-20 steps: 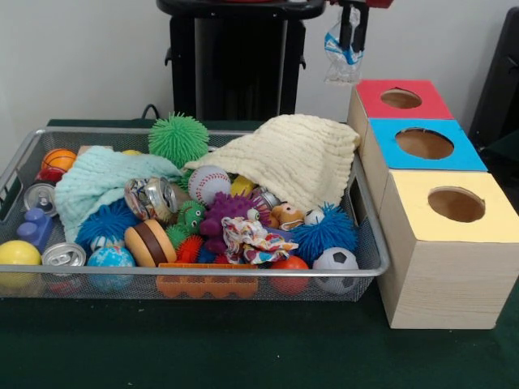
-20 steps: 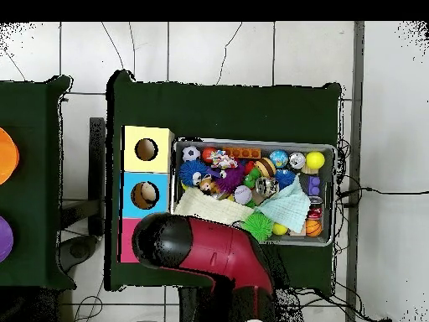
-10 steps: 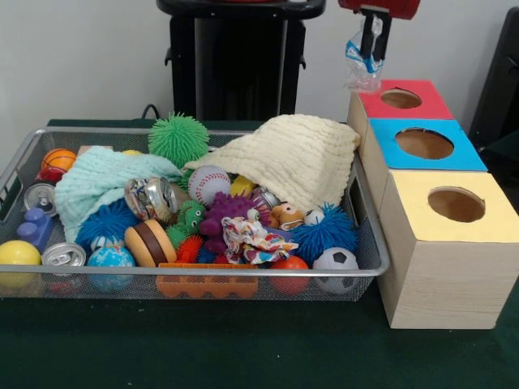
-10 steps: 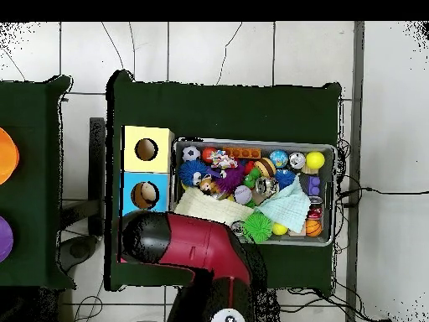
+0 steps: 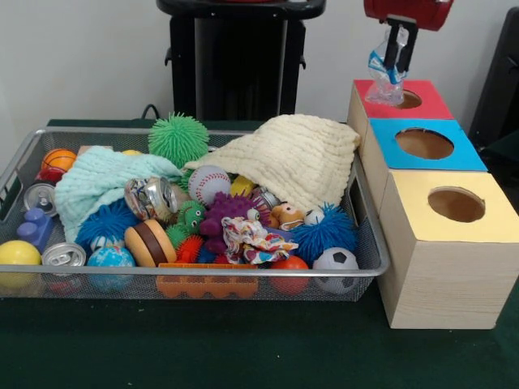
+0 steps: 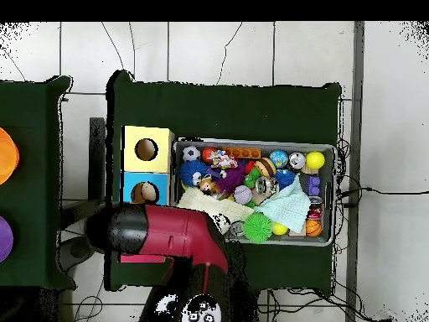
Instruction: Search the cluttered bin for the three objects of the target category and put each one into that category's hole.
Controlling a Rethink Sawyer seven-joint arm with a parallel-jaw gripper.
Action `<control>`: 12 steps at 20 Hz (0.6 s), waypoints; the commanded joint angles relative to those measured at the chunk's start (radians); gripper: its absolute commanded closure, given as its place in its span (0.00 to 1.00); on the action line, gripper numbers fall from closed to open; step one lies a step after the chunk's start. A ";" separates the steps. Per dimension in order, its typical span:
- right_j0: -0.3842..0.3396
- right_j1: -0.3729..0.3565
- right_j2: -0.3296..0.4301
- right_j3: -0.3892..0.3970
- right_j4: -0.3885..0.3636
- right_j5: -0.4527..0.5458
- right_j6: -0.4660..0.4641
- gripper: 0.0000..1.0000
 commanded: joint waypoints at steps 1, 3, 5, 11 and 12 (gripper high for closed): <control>0.033 0.100 -0.009 -0.123 0.063 0.032 0.344 1.00; 0.039 0.114 -0.009 -0.136 0.070 0.023 0.354 1.00; 0.046 0.130 -0.013 -0.156 0.073 0.018 0.366 1.00; 0.056 0.164 -0.018 -0.183 0.074 -0.001 0.380 1.00; 0.059 0.173 -0.020 -0.193 0.073 -0.003 0.382 1.00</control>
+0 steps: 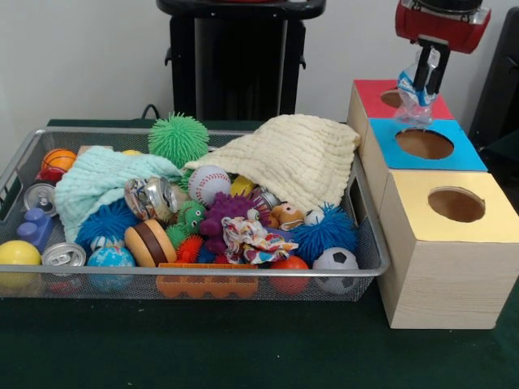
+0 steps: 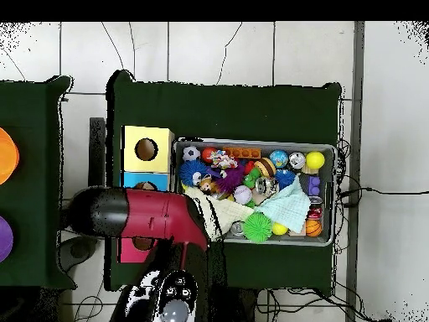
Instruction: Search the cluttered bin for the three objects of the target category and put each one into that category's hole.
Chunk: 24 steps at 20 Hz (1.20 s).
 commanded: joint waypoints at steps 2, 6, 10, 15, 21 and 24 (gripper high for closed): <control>0.004 0.100 -0.008 -0.097 0.033 -0.003 0.274 1.00; 0.004 0.121 -0.007 -0.110 0.034 -0.015 0.270 1.00; 0.000 0.128 -0.002 -0.107 0.035 -0.032 0.258 1.00; -0.004 0.129 -0.001 -0.100 0.035 -0.043 0.244 1.00; 0.002 0.137 -0.004 -0.104 0.034 -0.053 0.249 1.00; 0.007 0.141 -0.008 -0.107 0.032 -0.053 0.253 1.00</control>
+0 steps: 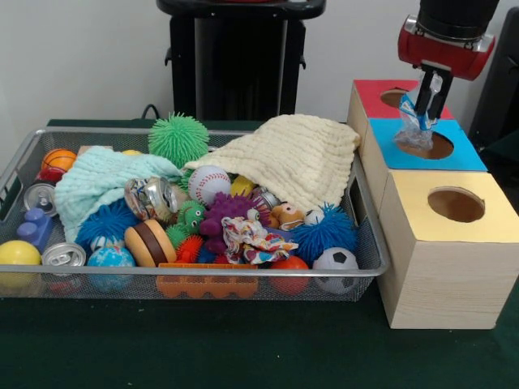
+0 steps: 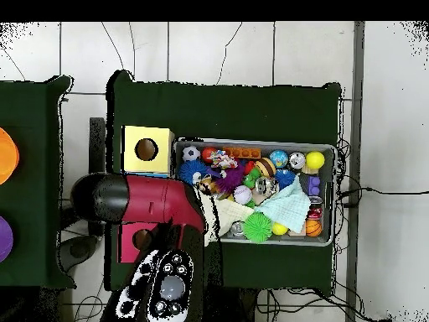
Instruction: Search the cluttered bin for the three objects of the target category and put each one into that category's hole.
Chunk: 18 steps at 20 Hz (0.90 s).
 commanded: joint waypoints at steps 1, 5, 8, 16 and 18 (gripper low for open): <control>-0.002 0.059 0.009 -0.020 0.022 -0.052 0.230 1.00; 0.006 0.051 -0.015 -0.027 0.017 -0.024 0.239 1.00; -0.010 0.038 -0.002 -0.009 0.026 -0.028 0.215 1.00; -0.006 0.036 0.000 -0.004 0.031 -0.039 0.214 0.00; -0.004 0.037 -0.003 -0.005 0.032 -0.040 0.216 0.00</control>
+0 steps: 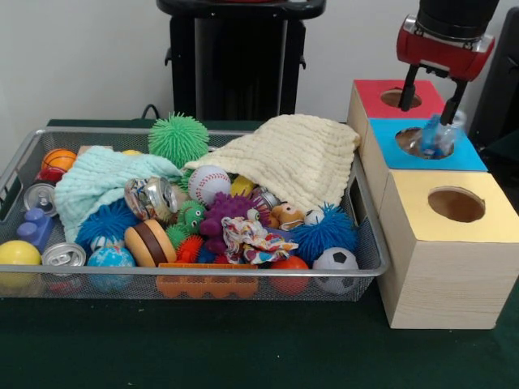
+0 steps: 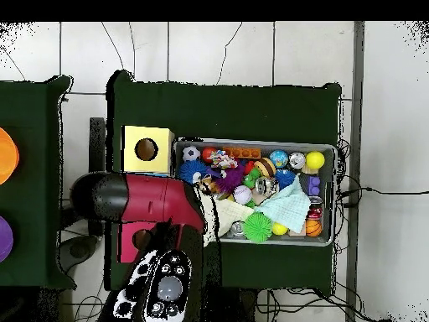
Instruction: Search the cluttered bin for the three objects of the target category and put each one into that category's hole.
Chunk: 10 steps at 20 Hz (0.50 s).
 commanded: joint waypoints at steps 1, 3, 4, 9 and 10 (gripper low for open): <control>-0.014 0.030 0.018 0.008 0.030 -0.040 0.218 0.00; -0.008 0.033 0.010 0.005 0.031 -0.031 0.232 0.00; -0.010 0.036 0.011 0.006 0.040 -0.022 0.242 0.00; -0.014 0.029 0.014 0.014 0.039 -0.048 0.226 0.00; -0.016 0.026 0.016 0.016 0.039 -0.049 0.220 0.00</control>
